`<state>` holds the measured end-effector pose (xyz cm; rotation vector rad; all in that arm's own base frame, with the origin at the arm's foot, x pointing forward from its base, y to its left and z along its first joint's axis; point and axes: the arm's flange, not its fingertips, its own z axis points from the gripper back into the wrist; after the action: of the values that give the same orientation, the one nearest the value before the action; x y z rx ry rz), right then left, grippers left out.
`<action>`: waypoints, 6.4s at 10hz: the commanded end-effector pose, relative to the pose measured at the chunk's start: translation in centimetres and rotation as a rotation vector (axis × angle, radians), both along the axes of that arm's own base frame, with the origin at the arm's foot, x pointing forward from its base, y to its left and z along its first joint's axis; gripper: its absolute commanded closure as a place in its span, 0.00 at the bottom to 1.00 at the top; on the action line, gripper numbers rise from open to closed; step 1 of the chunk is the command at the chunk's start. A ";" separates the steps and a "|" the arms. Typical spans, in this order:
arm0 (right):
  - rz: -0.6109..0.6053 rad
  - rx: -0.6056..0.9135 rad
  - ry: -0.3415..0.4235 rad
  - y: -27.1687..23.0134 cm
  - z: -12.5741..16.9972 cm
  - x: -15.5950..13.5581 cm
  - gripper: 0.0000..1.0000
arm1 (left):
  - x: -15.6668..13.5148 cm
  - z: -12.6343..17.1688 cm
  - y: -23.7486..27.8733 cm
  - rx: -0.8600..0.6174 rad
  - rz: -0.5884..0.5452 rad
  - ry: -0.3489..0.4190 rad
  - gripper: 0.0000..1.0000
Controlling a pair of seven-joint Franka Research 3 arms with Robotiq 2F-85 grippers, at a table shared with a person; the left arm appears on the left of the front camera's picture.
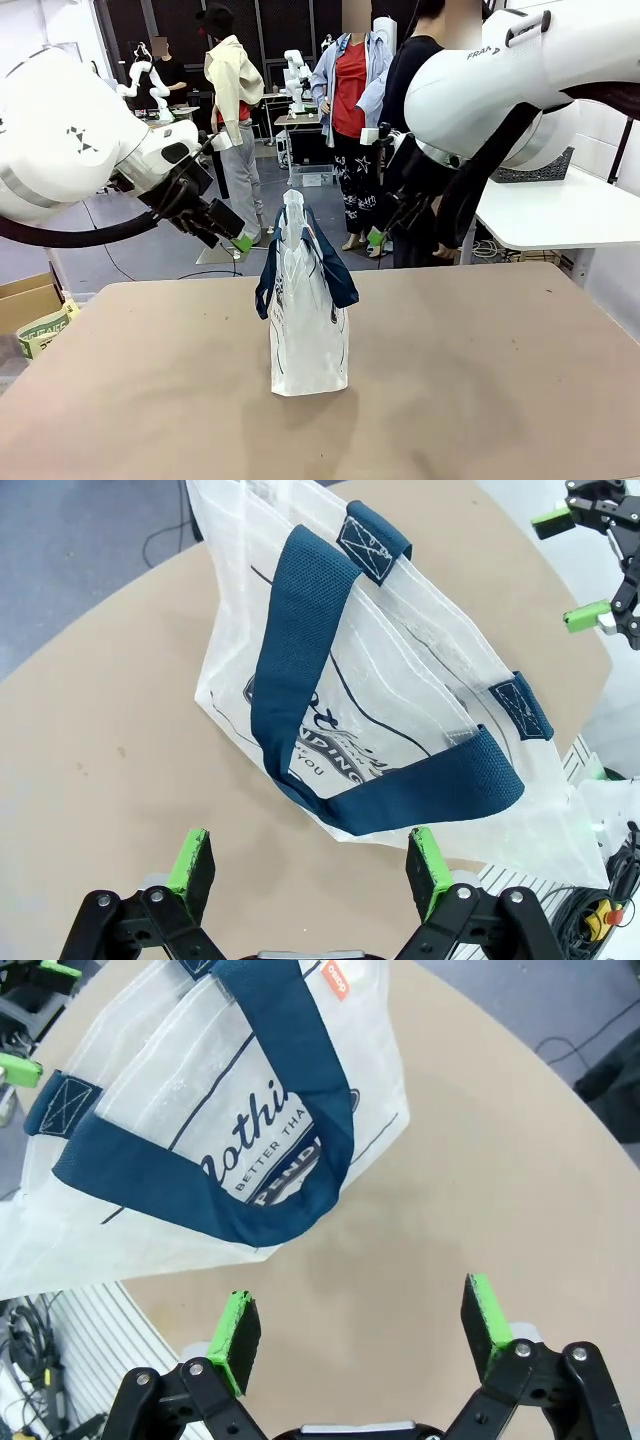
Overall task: Transfer purchased items from the store into the shopping bag.
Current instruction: Open the Reusable shopping bag in the center of the table.
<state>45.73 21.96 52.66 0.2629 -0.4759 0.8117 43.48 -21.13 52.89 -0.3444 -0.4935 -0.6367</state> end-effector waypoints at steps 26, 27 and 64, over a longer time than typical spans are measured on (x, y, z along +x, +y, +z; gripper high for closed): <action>-0.240 -0.087 0.303 14.7 5.4 9.7 0.00 | 5.9 3.4 -7.1 -0.034 0.507 0.463 0.00; -0.214 -0.078 0.299 14.9 5.0 9.7 0.00 | 6.1 2.9 -7.0 -0.039 0.521 0.463 0.00; 0.088 -0.402 0.004 8.2 -1.9 1.1 1.00 | 4.5 -0.3 -1.3 0.381 0.442 0.316 1.00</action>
<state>47.10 30.38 52.04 -0.0610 -0.2573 0.9266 48.33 -22.82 52.18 0.0157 -0.1366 -0.2320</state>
